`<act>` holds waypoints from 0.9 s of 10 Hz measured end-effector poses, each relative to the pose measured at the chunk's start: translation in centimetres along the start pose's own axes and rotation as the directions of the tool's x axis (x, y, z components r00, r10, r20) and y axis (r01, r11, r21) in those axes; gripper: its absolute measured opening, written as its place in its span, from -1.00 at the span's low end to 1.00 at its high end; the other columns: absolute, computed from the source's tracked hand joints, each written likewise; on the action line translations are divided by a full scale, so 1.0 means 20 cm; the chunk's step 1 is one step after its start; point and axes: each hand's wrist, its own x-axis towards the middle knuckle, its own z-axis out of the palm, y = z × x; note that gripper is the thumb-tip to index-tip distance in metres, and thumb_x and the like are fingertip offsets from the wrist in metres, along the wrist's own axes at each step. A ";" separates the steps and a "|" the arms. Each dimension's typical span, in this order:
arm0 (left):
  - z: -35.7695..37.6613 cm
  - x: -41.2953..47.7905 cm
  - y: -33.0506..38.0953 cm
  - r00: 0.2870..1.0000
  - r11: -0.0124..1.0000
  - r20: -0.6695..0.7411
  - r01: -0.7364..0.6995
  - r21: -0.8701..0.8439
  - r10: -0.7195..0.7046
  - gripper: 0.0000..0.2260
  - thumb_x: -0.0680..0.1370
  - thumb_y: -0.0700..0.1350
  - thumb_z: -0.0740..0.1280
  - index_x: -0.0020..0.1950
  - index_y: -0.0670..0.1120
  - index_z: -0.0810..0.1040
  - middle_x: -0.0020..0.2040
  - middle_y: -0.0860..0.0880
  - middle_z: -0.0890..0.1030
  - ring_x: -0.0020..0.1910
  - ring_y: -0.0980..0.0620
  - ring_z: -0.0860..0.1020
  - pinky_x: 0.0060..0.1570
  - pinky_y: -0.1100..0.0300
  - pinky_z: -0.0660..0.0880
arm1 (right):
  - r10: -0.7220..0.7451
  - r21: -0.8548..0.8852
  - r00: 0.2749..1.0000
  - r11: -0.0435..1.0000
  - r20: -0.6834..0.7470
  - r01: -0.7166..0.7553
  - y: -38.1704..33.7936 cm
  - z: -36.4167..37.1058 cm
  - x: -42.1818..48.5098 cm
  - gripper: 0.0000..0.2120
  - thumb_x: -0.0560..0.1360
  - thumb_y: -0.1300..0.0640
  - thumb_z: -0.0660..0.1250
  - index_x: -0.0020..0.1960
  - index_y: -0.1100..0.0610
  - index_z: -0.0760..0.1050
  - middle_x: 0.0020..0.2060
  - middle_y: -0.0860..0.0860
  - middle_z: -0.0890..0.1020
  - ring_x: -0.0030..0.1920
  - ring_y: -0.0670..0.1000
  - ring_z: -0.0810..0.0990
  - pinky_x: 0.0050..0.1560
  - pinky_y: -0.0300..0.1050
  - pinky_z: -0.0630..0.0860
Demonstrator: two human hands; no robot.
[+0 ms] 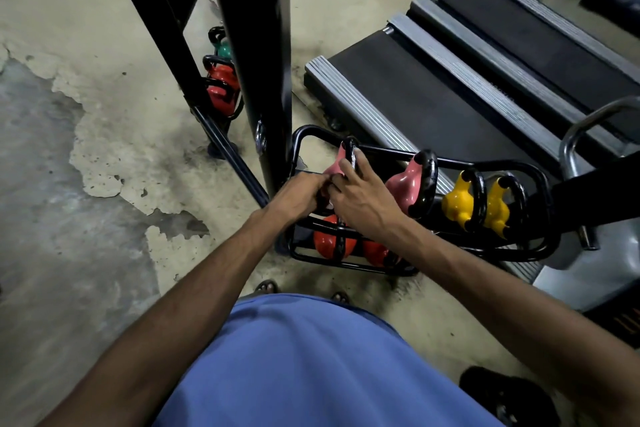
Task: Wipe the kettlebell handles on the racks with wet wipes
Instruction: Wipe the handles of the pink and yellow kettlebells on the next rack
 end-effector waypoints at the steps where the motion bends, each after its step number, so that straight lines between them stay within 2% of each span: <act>1: -0.01 0.02 0.01 1.000 1.000 0.002 0.007 -0.016 -0.007 -0.76 0.69 -0.11 0.22 -0.10 0.19 0.47 -0.18 0.15 0.51 -0.23 0.29 0.46 -0.16 0.50 0.40 | -0.135 -0.217 0.968 0.959 0.210 0.180 -0.01 -0.08 0.04 -0.57 0.70 0.11 -0.01 0.44 0.24 0.43 0.45 0.21 0.44 0.57 0.35 0.13 0.57 0.37 -0.16; 2: 0.06 0.03 0.03 0.968 0.879 0.067 0.247 -0.408 -0.241 -0.96 0.58 -0.20 0.38 -0.04 -0.13 0.63 -0.26 -0.04 0.57 -0.27 0.02 0.56 -0.26 0.17 0.52 | -0.291 -0.219 0.952 0.927 0.094 0.304 0.03 -0.09 0.00 -0.45 0.61 0.21 -0.21 0.29 0.26 0.50 0.31 0.23 0.52 0.48 0.36 0.29 0.54 0.34 0.10; 3: 0.05 0.03 -0.02 0.992 0.969 0.072 0.120 -0.217 -0.106 -0.87 0.53 -0.20 0.43 0.07 -0.15 0.67 -0.07 0.04 0.65 -0.08 0.05 0.61 -0.01 0.12 0.58 | -0.276 -0.088 0.958 0.959 -0.078 0.269 0.03 -0.02 -0.11 -0.71 0.60 0.22 0.08 0.16 0.19 0.54 0.17 0.16 0.55 0.20 0.21 0.48 0.23 0.14 0.41; 4: 0.00 -0.01 -0.01 0.990 0.973 0.109 0.112 -0.200 -0.092 -0.84 0.49 -0.12 0.51 0.06 0.01 0.69 0.02 0.13 0.70 -0.01 0.10 0.66 0.03 0.07 0.60 | -0.064 0.147 0.959 0.983 -0.277 0.109 0.01 0.05 -0.17 -0.82 0.53 0.29 0.33 0.12 0.18 0.54 -0.01 0.12 0.53 -0.01 0.14 0.46 0.01 0.04 0.43; 5: -0.03 0.00 0.03 0.985 0.947 0.122 0.149 -0.284 -0.119 -0.84 0.51 -0.07 0.51 0.08 0.06 0.71 0.12 0.13 0.71 0.06 0.09 0.67 0.10 0.07 0.59 | 0.307 0.514 0.900 0.851 -0.310 -0.113 -0.07 0.10 -0.20 -0.85 0.52 0.34 0.32 0.06 0.21 0.56 -0.07 0.11 0.53 -0.06 0.10 0.46 -0.10 -0.04 0.46; 6: -0.06 0.00 0.05 0.986 0.951 0.120 0.144 -0.273 -0.114 -0.84 0.54 -0.09 0.50 0.12 0.03 0.73 0.15 0.11 0.71 0.06 0.10 0.66 0.05 0.24 0.52 | 0.644 0.841 0.749 0.484 -0.154 -0.243 -0.18 0.10 -0.20 -0.87 0.53 0.35 0.36 0.00 0.16 0.52 -0.05 0.02 0.52 -0.03 0.06 0.50 -0.09 -0.12 0.46; 7: -0.06 -0.01 0.05 0.983 0.939 0.128 0.162 -0.302 -0.129 -0.85 0.52 -0.06 0.52 0.09 0.01 0.74 0.11 0.10 0.71 0.04 0.12 0.66 0.00 0.28 0.49 | 0.767 0.964 0.626 0.038 0.140 -0.261 -0.21 0.09 -0.19 -0.88 0.58 0.23 0.38 -0.01 0.06 0.46 -0.07 -0.07 0.56 -0.02 0.01 0.56 -0.02 -0.15 0.50; 8: -0.08 -0.01 0.06 0.986 0.934 0.121 0.152 -0.323 -0.118 -0.86 0.51 -0.04 0.54 0.06 0.04 0.74 0.03 0.15 0.71 0.01 0.15 0.66 0.04 0.22 0.55 | 0.696 0.934 0.623 -0.259 0.357 -0.245 -0.18 0.07 -0.16 -0.93 0.65 0.20 0.28 0.05 0.06 0.52 -0.05 -0.07 0.66 0.03 -0.04 0.63 0.06 -0.15 0.54; 9: -0.11 -0.01 0.08 0.984 0.935 0.139 0.152 -0.321 -0.112 -0.89 0.51 -0.06 0.53 0.03 0.03 0.75 -0.06 0.20 0.66 -0.02 0.17 0.64 -0.01 0.24 0.51 | 0.606 0.848 0.626 -0.497 0.491 -0.184 -0.08 -0.02 -0.09 -0.72 0.64 0.37 0.15 0.10 0.16 0.61 -0.07 -0.02 0.73 -0.07 -0.06 0.70 -0.09 -0.20 0.62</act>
